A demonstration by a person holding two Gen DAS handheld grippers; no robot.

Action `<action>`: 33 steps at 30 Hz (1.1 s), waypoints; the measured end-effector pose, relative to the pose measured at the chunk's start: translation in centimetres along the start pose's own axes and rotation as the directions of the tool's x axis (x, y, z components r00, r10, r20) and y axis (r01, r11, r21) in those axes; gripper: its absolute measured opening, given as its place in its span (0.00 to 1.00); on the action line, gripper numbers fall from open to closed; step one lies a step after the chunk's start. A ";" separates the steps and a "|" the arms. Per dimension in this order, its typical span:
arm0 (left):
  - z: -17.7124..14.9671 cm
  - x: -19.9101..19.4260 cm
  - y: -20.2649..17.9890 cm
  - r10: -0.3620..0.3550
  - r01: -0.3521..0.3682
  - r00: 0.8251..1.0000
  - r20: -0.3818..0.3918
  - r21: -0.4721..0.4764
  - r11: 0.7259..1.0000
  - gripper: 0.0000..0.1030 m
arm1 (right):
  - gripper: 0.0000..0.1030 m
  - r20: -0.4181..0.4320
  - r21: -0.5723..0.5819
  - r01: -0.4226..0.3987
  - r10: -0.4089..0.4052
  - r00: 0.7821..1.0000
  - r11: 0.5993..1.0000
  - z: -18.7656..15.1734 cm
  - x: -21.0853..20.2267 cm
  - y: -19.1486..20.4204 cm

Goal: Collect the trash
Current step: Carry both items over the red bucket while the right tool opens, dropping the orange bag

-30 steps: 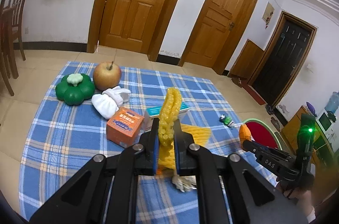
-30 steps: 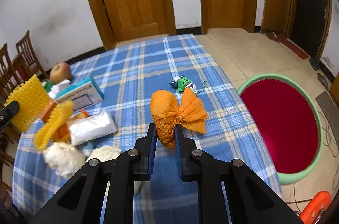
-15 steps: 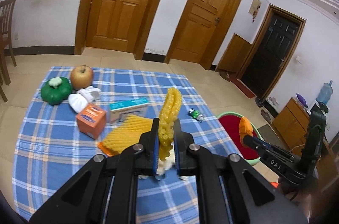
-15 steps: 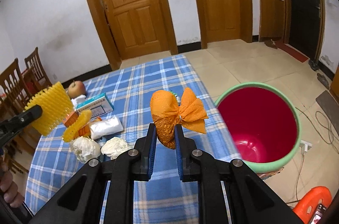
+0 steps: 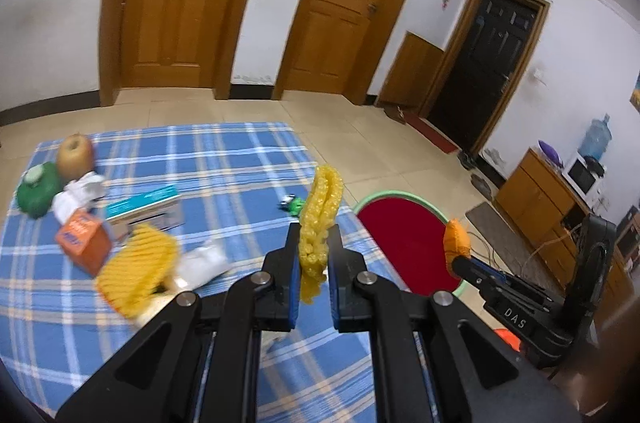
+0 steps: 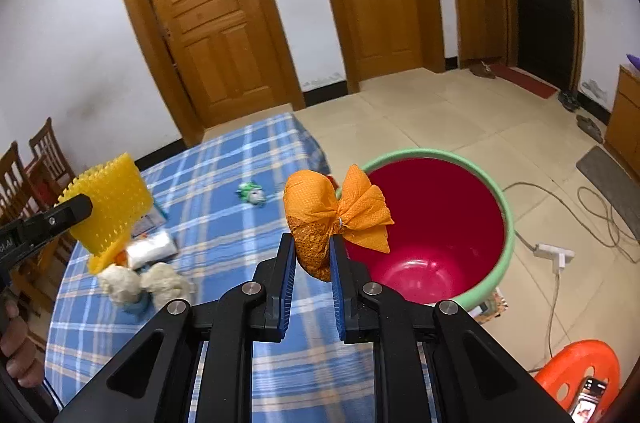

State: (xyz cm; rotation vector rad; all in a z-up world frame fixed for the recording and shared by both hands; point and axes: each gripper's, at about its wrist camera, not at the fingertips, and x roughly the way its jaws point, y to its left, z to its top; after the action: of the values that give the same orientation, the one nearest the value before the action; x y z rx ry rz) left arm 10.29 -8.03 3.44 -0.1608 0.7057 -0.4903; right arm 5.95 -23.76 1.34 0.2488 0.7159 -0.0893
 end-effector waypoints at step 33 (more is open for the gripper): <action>0.3 11.4 -9.4 -0.103 0.121 0.984 -0.147 0.120 0.985 0.10 | 0.32 -0.020 0.155 0.090 -0.088 0.996 0.984 -0.6 2.8 -10.4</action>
State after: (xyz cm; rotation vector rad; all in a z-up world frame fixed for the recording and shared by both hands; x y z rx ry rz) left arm 14.39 -21.77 -0.06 -0.0454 0.8027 -0.6577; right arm 5.92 -33.66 -2.96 0.3673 0.7339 -0.2292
